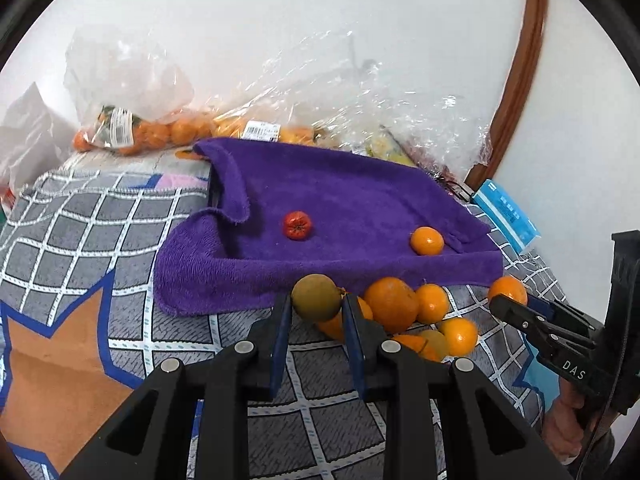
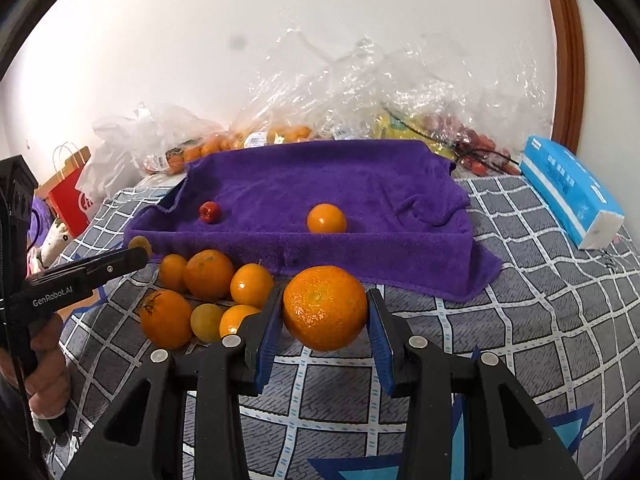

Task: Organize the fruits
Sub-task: 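Close the left tool on the yellow-green fruit while the right tool holds the large orange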

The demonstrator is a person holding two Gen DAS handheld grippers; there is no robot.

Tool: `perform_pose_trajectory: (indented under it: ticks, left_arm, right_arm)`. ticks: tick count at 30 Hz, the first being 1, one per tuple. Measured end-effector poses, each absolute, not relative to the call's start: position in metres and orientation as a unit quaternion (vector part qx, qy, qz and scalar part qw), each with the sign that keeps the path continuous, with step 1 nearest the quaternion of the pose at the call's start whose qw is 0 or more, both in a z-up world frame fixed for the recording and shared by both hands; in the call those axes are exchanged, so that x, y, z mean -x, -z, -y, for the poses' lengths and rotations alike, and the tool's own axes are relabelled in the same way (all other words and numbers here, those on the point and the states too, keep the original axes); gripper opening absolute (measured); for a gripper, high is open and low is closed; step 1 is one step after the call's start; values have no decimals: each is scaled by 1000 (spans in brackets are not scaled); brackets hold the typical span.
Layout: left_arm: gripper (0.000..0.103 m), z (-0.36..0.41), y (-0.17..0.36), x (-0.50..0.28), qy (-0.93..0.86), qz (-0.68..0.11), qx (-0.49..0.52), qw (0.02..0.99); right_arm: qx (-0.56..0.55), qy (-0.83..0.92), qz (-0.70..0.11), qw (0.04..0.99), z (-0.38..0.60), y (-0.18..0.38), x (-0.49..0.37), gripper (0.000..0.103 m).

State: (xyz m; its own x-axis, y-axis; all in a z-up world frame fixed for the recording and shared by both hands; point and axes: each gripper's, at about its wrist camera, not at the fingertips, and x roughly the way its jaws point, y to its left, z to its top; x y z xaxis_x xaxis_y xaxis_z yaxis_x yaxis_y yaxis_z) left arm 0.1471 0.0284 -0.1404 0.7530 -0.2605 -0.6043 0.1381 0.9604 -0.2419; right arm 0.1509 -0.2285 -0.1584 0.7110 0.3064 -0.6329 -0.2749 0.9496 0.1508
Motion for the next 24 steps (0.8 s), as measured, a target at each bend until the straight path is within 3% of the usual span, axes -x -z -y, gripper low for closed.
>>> perform_pose_trajectory:
  ticks: [24]
  left_arm:
    - [25, -38, 132, -141, 76, -291, 113, 947]
  right_arm:
    - [-41, -151, -313, 937, 235, 151, -145, 41]
